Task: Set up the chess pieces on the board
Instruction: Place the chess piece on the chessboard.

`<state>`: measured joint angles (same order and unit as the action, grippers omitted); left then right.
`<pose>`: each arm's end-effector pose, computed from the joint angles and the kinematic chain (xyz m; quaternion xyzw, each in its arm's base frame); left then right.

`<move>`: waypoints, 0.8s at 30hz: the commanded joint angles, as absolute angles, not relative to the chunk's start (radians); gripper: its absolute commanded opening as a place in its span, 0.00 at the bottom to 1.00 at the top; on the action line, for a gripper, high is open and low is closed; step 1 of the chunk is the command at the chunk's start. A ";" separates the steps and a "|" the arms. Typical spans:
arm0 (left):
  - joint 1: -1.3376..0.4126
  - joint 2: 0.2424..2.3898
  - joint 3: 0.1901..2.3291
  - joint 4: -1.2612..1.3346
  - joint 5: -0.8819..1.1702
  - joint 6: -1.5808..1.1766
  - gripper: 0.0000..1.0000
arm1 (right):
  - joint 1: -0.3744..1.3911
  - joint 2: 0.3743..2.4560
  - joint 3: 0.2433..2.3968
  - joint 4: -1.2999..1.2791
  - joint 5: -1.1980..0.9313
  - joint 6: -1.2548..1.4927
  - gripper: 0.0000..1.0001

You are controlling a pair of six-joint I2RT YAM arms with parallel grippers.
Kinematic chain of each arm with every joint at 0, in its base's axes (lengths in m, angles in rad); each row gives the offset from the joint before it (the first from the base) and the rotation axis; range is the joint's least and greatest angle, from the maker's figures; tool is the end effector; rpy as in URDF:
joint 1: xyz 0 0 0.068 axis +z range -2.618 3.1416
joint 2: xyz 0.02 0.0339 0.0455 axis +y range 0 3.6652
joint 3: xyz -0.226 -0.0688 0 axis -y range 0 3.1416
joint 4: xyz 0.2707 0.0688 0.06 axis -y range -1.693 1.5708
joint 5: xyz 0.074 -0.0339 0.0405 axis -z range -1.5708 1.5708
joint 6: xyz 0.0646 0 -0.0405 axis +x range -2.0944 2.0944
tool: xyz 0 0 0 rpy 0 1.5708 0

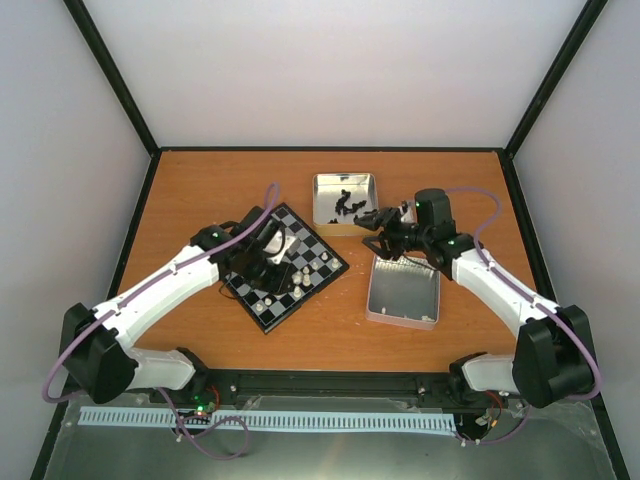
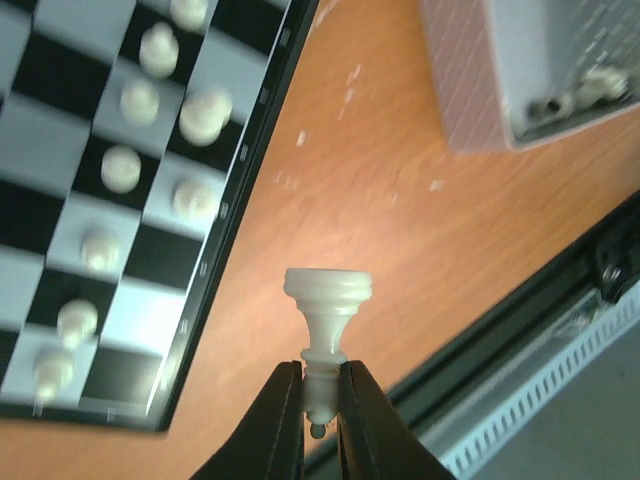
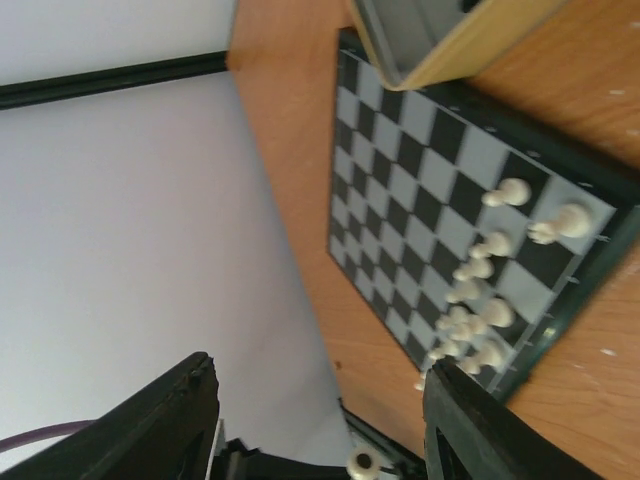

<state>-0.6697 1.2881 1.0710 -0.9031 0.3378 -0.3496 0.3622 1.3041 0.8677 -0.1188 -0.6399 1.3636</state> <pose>0.2164 -0.1987 0.2093 0.1902 0.9426 -0.2505 0.1123 0.3024 0.1559 0.2051 0.2640 0.8011 0.5294 0.0913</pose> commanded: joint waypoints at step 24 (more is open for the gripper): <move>-0.674 1.690 1.239 -1.261 0.216 -0.334 0.03 | 0.272 1.213 0.702 -0.209 -0.618 1.241 0.57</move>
<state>-0.6697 1.6493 1.1793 -1.2488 0.2340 -0.3485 0.2947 1.2381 0.7216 -0.2199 -0.6197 1.2564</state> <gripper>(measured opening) 0.064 0.567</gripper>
